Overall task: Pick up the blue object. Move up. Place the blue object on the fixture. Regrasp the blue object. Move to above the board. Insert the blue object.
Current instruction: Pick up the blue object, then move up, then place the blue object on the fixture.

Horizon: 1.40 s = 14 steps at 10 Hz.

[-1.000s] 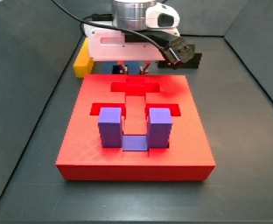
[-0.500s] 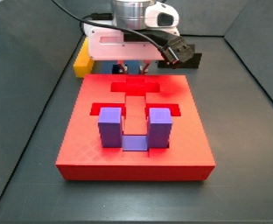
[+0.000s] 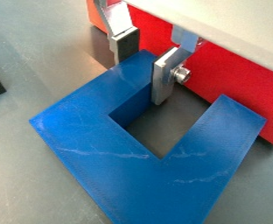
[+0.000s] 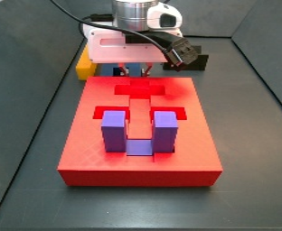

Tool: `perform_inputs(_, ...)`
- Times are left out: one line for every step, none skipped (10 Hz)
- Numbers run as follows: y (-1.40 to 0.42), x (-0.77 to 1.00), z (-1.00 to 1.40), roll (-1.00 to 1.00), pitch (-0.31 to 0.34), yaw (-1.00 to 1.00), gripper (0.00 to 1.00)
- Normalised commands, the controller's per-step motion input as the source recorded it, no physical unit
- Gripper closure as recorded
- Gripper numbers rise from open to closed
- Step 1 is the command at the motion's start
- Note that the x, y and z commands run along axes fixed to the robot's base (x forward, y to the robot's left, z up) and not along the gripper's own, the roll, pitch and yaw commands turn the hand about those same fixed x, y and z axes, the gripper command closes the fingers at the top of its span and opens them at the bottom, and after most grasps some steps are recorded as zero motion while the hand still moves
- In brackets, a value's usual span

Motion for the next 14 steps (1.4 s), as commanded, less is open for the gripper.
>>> perform_inputs(0.00, 0.00, 0.00, 0.00, 0.000, 0.00, 1.00)
perform_inputs(0.00, 0.00, 0.00, 0.00, 0.000, 0.00, 1.00)
perform_inputs(0.00, 0.00, 0.00, 0.00, 0.000, 0.00, 1.00)
perform_inputs(0.00, 0.00, 0.00, 0.00, 0.000, 0.00, 1.00)
perform_inputs(0.00, 0.00, 0.00, 0.00, 0.000, 0.00, 1.00)
perform_inputs(0.00, 0.00, 0.83, 0.00, 0.000, 0.00, 1.00)
perform_inputs(-0.01, -0.01, 0.82, 0.00, 0.008, 0.06, 1.00)
perform_inputs(-0.02, -0.06, 0.68, -0.01, 0.055, 0.06, 1.00)
perform_inputs(0.00, -0.04, 0.42, -0.06, 0.058, 0.04, 1.00)
perform_inputs(0.00, 0.01, 0.19, -0.09, 0.059, 0.01, 1.00)
perform_inputs(0.00, 0.00, 0.00, 0.00, -0.017, 0.00, 1.00)
perform_inputs(0.00, 0.00, -0.03, 0.00, 0.000, 0.00, 1.00)
perform_inputs(-0.06, 0.11, 0.00, 0.02, 0.000, 0.00, 1.00)
perform_inputs(0.03, 0.33, 0.60, 0.00, 0.183, -0.14, 1.00)
